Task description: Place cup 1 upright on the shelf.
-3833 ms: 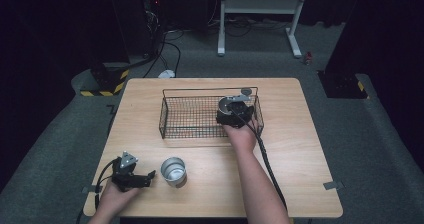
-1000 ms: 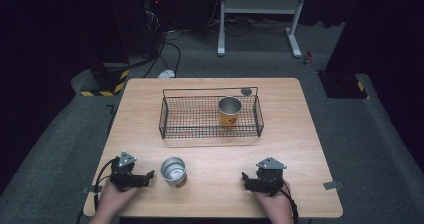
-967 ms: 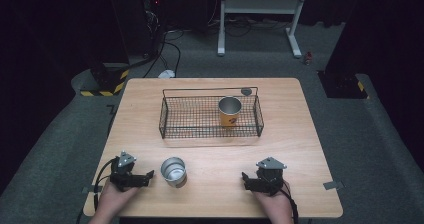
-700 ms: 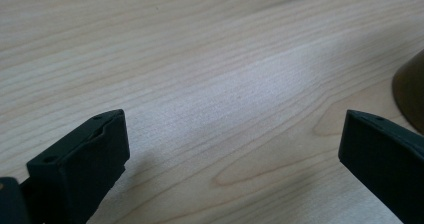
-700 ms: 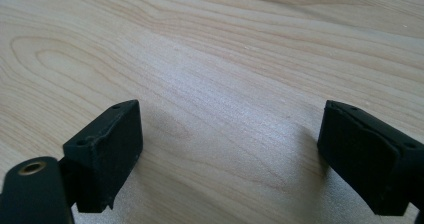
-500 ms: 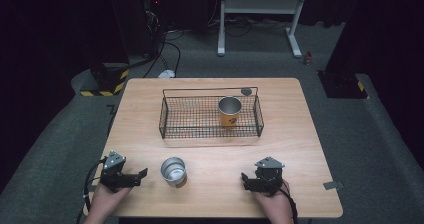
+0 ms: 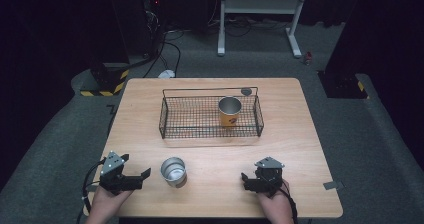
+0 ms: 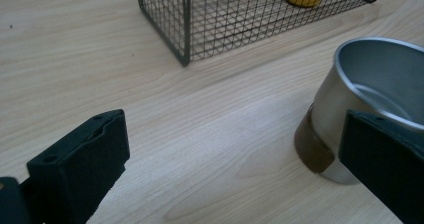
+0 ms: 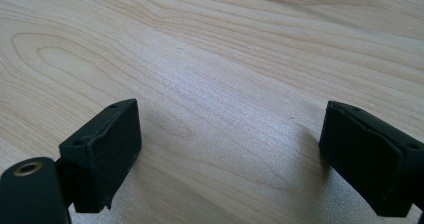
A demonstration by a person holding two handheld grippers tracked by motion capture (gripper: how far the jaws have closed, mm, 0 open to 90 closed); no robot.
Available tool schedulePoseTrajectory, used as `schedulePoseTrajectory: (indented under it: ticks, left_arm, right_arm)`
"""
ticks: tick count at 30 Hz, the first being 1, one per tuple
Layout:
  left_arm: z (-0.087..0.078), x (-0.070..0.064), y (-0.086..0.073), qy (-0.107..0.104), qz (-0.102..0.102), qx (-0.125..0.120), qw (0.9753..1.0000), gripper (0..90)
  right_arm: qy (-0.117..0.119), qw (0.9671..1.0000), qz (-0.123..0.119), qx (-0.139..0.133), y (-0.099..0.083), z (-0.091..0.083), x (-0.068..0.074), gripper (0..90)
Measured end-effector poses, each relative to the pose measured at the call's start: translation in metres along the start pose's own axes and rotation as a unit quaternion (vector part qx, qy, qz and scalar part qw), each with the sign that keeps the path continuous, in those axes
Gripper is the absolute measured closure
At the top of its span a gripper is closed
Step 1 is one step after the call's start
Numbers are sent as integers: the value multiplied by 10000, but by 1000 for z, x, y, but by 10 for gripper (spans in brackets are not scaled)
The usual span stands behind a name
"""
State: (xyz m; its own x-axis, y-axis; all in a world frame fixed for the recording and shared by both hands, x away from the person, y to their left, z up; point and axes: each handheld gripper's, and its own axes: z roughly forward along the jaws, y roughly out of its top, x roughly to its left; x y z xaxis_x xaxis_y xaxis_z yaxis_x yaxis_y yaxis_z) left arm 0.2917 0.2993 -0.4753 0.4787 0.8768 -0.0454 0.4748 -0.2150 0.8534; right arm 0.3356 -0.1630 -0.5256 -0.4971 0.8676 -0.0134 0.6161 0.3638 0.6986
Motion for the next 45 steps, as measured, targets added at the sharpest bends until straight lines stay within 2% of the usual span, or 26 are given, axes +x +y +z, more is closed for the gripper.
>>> schedulePoseTrajectory:
  ticks: [3,11,22,27,37,45]
  left_arm:
    - [-2,-6,4,-99,-34,-88,9999,4]
    - [-4,-22,13,-319,32,-216,9993,5]
    - [-1,-40,19,-626,128,-329,9974,4]
    - [3,-47,20,-701,161,-370,9967,4]
    - [12,-56,19,-869,189,-335,9955,5]
    - [20,-64,16,-967,287,-274,9945,5]
  right_arm:
    - [1,10000,8,4,0,0,0,96]
    - [4,10000,23,5,1,1,1,96]
    - [4,10000,24,5,1,1,1,96]
    - [3,10000,23,5,1,1,1,96]
    - [3,10000,23,5,1,1,1,96]
    - [4,10000,25,5,1,1,1,96]
